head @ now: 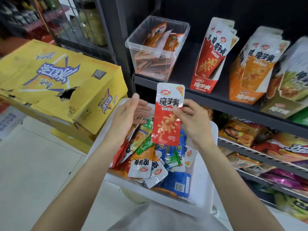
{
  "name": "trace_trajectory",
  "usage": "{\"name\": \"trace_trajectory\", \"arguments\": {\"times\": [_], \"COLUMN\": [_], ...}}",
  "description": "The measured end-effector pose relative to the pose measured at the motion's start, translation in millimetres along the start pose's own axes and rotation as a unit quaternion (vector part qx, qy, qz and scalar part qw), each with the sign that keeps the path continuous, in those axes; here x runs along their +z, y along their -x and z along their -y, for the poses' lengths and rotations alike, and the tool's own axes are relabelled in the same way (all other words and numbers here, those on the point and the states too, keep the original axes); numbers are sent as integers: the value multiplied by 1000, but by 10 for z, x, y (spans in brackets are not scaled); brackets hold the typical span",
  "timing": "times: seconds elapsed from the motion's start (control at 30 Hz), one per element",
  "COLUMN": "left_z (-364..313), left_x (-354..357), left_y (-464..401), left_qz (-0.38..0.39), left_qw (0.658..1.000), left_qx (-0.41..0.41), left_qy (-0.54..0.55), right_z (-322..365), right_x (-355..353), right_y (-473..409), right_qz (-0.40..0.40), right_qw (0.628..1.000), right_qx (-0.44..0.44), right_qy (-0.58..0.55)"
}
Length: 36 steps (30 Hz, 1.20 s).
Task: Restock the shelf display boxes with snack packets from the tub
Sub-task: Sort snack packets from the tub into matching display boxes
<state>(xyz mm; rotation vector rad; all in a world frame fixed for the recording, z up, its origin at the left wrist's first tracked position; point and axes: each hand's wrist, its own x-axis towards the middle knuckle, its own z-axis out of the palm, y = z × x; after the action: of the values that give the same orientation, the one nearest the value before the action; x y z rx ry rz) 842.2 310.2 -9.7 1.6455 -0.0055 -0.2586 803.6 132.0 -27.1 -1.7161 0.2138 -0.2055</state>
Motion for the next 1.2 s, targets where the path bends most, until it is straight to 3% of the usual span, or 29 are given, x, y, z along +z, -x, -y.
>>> {"name": "trace_trajectory", "arguments": {"times": [0.07,0.17,0.27,0.4,0.5,0.6,0.73,1.0,1.1,1.2], "left_z": [-8,-29,-113,-332,-516,-636,-512,-247,-254,-238], "left_x": [31,136,290,580,851,1142,1390,1403,1418,1413], "left_y": [10,-30,-202,-526,-813,-1161,-1436,-1497,-1510,-1529], "left_qz": [35,127,163,190,172,83,16,42,47,51], "left_qw": [998,983,970,947,914,898,890,914,910,911], "left_qx": [23,37,80,172,282,361,347,285,284,278], "left_qy": [-45,-131,-164,-193,-237,-237,-294,-286,-297,-299], "right_z": [30,81,177,459,714,880,920,609,570,554], "right_x": [-69,-152,-362,-820,-1138,-1325,-1416,-1202,-1147,-1120], "right_y": [-20,-46,-173,-410,-589,-792,-1180,-1774,-1869,-1921], "right_qz": [13,6,-30,-48,-103,-201,-261,-179,-164,-162], "right_qw": [997,994,993,998,986,955,915,874,826,816], "right_qx": [44,48,37,-32,-91,-172,-204,-158,-145,-160], "right_qy": [-62,-98,-110,20,93,134,230,423,520,531]}}
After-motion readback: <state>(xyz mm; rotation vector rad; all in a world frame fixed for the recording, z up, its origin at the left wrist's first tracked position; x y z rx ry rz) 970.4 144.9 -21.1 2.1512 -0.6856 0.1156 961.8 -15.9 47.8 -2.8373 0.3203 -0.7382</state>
